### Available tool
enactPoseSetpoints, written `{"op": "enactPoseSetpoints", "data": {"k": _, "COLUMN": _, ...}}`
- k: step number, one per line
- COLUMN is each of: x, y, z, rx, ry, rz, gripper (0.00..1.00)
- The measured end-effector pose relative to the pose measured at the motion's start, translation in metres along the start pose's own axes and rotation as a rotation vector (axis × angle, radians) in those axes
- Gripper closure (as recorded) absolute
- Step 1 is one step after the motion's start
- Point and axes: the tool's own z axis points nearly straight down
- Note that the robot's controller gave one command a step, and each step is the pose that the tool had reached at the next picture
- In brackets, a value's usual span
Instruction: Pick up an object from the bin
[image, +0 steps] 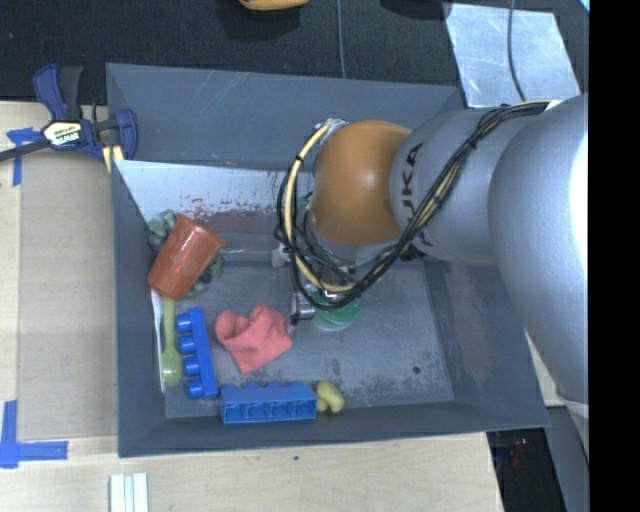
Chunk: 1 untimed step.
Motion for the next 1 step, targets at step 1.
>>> {"op": "enactPoseSetpoints", "data": {"k": 1, "x": 0.0429, "y": 0.0274, "z": 0.0253, "rx": -0.005, "ry": 0.008, "rz": -0.050, "gripper": 0.00}}
